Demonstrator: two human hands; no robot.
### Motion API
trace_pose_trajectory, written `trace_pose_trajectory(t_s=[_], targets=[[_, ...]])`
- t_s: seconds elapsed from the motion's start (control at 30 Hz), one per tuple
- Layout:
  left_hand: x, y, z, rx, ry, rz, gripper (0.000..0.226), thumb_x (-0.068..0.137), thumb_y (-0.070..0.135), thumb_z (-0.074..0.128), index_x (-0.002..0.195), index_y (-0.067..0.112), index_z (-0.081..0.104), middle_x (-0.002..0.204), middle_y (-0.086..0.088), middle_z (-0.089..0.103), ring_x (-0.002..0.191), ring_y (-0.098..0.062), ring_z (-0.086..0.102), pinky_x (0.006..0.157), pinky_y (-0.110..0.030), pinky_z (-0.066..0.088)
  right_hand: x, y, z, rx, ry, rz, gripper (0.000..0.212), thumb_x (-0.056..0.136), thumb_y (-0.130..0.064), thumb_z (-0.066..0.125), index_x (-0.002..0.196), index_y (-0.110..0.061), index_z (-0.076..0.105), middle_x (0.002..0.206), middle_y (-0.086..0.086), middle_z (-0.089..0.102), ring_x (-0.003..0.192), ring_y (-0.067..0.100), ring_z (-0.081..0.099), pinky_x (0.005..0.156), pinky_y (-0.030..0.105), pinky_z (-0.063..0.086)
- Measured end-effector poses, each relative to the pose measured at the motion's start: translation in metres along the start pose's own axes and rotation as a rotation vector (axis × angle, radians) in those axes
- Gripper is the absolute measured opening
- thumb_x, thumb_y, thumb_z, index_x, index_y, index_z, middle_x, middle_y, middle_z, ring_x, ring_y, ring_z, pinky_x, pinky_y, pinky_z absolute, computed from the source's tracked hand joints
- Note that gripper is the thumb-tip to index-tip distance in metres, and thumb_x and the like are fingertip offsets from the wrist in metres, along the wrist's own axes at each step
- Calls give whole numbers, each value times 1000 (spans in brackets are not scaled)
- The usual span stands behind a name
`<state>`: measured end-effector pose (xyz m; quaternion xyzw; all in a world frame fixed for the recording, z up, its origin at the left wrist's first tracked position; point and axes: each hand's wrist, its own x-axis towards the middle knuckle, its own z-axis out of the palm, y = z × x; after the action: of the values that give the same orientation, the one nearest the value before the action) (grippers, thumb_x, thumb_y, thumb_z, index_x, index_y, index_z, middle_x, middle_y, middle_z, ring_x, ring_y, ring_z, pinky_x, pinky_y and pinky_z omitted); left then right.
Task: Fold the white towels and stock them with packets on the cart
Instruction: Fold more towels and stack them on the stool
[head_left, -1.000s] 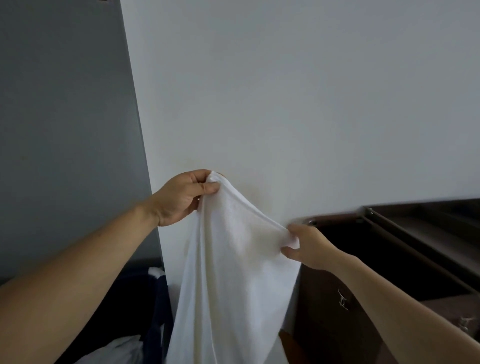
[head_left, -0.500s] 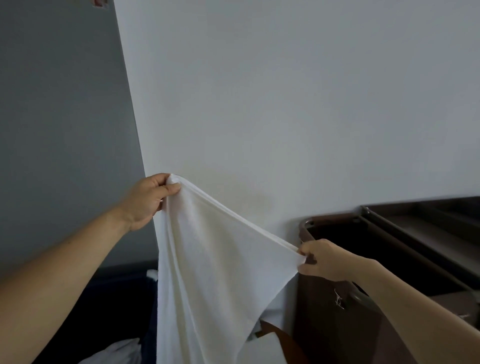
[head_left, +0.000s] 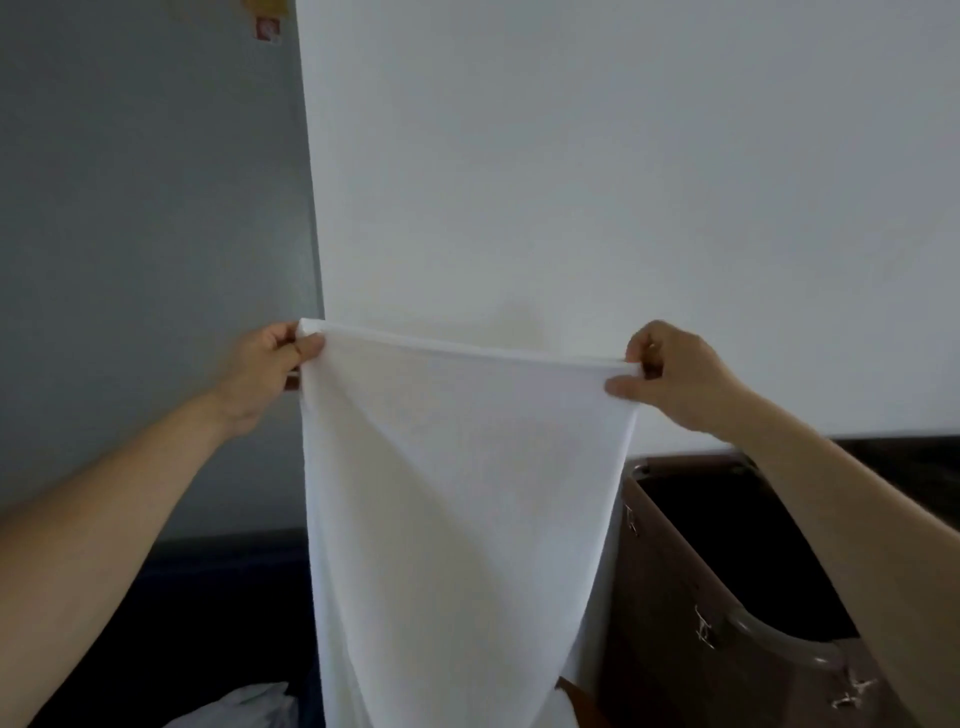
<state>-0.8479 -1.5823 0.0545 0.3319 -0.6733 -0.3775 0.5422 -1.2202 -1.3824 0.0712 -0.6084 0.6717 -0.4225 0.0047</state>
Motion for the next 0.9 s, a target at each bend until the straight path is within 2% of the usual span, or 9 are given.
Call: trace_pose_trajectory(t_s=[0.13,0.17,0.23,0.27,0.43,0.6,0.7,0.8,0.9], targets=[[9,36,-11,-30,97,154,13,98,21,59,85,19,63,69,8,67,57,-6,60,49,-15,48,32,-34,-15,237,294,82,50,86,-18,75,130,-23,51,87,2,58,71,17,53,68,29,45],[9,40,-13,-18,108,163,15,97,20,59,83,19,63,66,9,66,53,-4,57,46,-13,45,35,-36,-12,307,295,125,45,88,-17,72,128,-17,53,82,5,57,63,18,51,60,29,44],[6,38,-16,31,47,143,19,96,15,60,80,22,67,64,14,69,57,-1,60,52,-9,46,32,-32,1,349,154,251,13,93,-14,66,96,-4,58,67,10,52,47,20,45,42,26,37],[2,31,-18,65,-4,125,19,95,14,61,80,22,70,68,16,71,63,-3,64,57,-8,48,28,-28,7,357,86,310,15,95,-13,63,85,-4,55,67,11,54,44,19,48,39,24,38],[-7,23,-20,-58,-20,20,8,96,19,61,88,19,65,67,15,70,56,0,63,37,-16,41,20,-42,7,758,97,281,18,101,-16,54,116,-7,50,107,14,63,57,27,71,36,26,49],[-1,30,-29,-160,23,-40,10,96,23,62,87,20,62,76,4,65,53,-8,62,38,-21,48,16,-56,24,657,157,222,32,103,-25,50,131,-13,43,107,16,61,54,29,70,39,28,50],[-3,19,-22,-158,9,-34,11,97,22,61,86,20,62,68,8,66,47,-6,57,34,-17,38,15,-55,31,672,334,166,9,102,-22,51,107,-16,48,93,15,61,46,24,66,38,28,50],[0,13,-18,-198,27,-31,12,96,18,62,84,19,63,69,5,64,44,-4,51,33,-15,29,11,-49,38,662,369,195,7,102,-23,51,102,-17,49,87,15,62,46,26,65,40,30,52],[-2,0,-16,-227,-31,-42,6,95,17,63,91,16,67,72,5,71,54,-8,63,38,-20,47,7,-39,42,629,360,189,10,101,-22,52,95,-15,51,85,15,63,49,30,66,41,31,51]])
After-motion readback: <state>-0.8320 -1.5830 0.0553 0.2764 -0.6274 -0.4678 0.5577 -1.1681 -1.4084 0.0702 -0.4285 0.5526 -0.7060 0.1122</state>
